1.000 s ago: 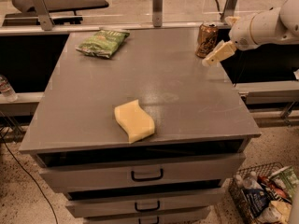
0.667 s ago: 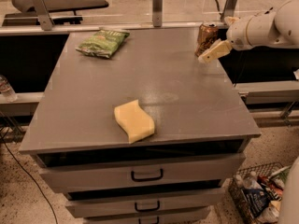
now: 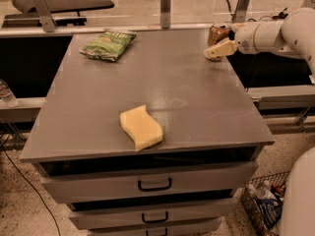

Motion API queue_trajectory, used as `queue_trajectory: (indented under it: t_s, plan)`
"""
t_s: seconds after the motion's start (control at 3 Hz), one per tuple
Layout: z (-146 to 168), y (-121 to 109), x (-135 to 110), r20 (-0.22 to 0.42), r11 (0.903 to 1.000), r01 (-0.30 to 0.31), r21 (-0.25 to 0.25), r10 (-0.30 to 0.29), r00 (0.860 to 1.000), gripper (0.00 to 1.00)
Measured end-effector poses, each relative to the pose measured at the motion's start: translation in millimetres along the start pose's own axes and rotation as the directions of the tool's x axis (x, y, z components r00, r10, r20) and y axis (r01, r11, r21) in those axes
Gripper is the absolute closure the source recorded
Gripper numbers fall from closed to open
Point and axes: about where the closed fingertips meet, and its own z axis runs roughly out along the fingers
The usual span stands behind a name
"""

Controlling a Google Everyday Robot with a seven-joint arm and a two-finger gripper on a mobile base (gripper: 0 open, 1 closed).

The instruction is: Move orange can near green jalapeno chip bag

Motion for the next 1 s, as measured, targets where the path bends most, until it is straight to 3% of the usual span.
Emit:
queue_trajectory:
  t_s: [0.33,1.0]
  plan:
    - [8.4,-1.9,1.9,0.015,0.9977,-0.067,0.004,0.067,0.998,0.41]
    - [15.4,-3.7,3.4,0.026,0.9926,-0.122,0.007,0.121,0.992,0.87]
